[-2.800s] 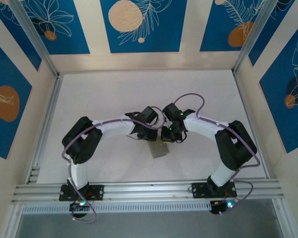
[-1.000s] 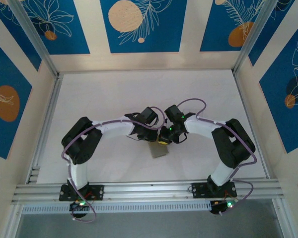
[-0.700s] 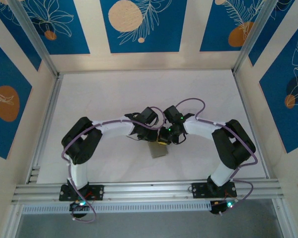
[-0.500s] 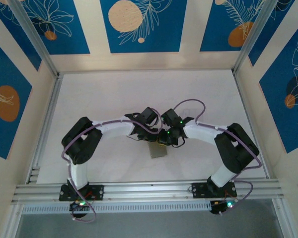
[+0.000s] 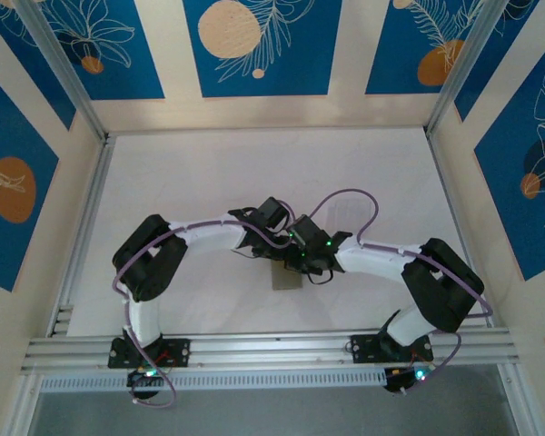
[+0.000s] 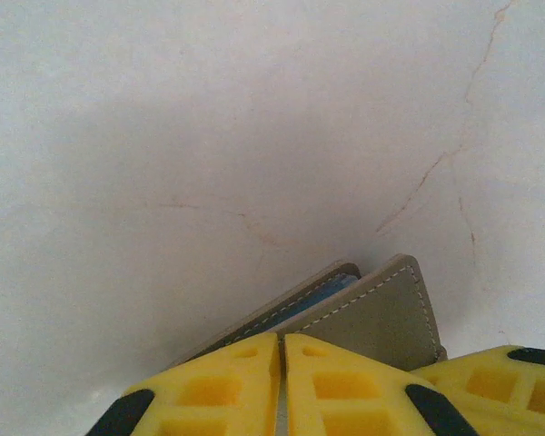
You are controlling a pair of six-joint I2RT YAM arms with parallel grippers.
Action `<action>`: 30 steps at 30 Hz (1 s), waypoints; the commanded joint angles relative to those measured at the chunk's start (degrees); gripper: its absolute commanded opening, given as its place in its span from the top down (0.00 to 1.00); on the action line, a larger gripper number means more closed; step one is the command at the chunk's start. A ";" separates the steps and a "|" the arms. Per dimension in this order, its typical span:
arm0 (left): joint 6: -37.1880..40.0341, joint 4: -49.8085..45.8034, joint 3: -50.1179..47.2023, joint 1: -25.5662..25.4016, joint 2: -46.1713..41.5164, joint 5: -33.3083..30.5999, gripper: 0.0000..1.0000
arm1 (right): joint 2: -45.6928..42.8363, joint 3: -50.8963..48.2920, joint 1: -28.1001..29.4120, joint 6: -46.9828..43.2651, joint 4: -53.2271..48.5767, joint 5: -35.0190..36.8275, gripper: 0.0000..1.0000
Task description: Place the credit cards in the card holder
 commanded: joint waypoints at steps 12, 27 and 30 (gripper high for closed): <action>-3.14 -1.57 -1.80 -1.12 1.79 -0.15 0.90 | 1.90 -4.41 12.43 10.67 -11.58 9.60 1.00; -4.36 -0.29 -2.88 -1.12 1.19 0.31 0.91 | 11.95 1.47 20.45 21.22 -22.92 14.08 1.00; -4.57 -0.53 -2.38 -1.12 1.16 0.25 0.91 | 15.46 3.81 22.11 24.13 -26.61 15.02 1.00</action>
